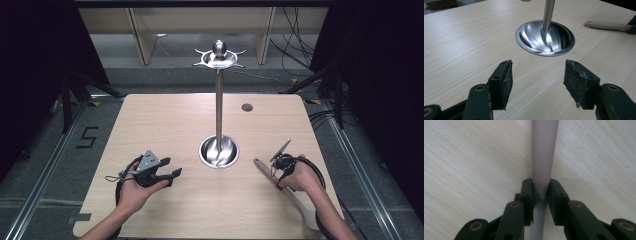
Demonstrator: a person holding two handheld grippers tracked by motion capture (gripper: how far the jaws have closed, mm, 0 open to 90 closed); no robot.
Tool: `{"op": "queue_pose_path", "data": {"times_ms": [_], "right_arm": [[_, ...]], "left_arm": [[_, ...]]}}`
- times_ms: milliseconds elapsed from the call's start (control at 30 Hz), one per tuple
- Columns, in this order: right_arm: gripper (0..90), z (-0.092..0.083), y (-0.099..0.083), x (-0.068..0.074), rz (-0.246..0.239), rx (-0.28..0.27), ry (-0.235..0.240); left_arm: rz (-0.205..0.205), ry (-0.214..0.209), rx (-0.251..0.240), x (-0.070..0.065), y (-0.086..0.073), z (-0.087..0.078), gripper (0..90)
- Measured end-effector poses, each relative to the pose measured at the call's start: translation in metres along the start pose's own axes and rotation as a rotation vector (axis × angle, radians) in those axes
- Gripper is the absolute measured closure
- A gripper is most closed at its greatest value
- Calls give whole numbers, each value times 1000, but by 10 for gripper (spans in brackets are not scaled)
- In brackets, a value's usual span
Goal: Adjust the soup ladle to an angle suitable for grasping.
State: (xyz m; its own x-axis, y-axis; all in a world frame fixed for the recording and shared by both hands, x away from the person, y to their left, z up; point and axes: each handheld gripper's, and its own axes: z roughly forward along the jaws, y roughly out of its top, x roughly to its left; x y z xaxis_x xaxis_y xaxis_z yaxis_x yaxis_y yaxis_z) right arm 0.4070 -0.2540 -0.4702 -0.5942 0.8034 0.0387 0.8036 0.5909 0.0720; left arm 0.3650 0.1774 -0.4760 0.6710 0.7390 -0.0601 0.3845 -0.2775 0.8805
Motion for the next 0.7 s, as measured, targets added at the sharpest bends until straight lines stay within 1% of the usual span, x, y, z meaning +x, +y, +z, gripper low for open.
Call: {"op": "queue_pose_path", "data": {"times_ms": [33,67,100,133,167,200,233,300,333,367,400,433,467,500,533,567,600,633,667,700], "right_arm": [[761,1,-1,-2,-19,-4,-5],[761,0,-1,1,15,-5,1],[762,0,-1,1,19,-16,6],[763,0,-2,0,10,-33,7],[763,-1,-3,-1,0,-43,6],[763,-3,-3,1,25,-51,13],[764,-5,-4,1,30,-64,11],[764,-8,-4,1,29,-62,13],[764,-11,-5,1,33,-86,8],[764,-18,-6,2,44,-111,10],[764,-20,-7,2,54,-124,10],[765,-23,-9,2,52,-157,12],[765,-23,-9,2,52,-157,12],[764,-29,-11,2,67,-193,-11],[765,-30,-11,2,68,-218,-16],[765,-33,-13,3,71,-241,-18],[765,-36,-14,5,93,-247,-21],[765,-38,-15,5,94,-270,-35],[765,-41,-16,4,83,-297,-29],[765,-44,-17,5,96,-310,-32]], "left_arm": [[5,-2,-1,0,0,0,393],[28,-2,-2,2,0,0,393],[28,-2,-2,2,0,0,393],[6,1,3,0,0,0,393],[22,6,5,1,0,0,393],[23,6,5,1,0,0,393],[23,7,4,1,0,0,393],[21,6,4,1,0,0,393],[22,2,2,1,0,0,393],[21,7,4,0,0,0,393],[22,6,4,0,0,0,393],[13,11,9,0,0,0,393],[13,11,9,0,0,0,393],[13,11,9,0,0,0,393],[26,9,9,1,0,0,393],[25,9,9,0,0,0,393],[25,9,10,0,0,0,393],[25,9,10,0,0,0,393],[36,8,10,1,0,0,393],[36,8,10,1,0,0,393]]}}
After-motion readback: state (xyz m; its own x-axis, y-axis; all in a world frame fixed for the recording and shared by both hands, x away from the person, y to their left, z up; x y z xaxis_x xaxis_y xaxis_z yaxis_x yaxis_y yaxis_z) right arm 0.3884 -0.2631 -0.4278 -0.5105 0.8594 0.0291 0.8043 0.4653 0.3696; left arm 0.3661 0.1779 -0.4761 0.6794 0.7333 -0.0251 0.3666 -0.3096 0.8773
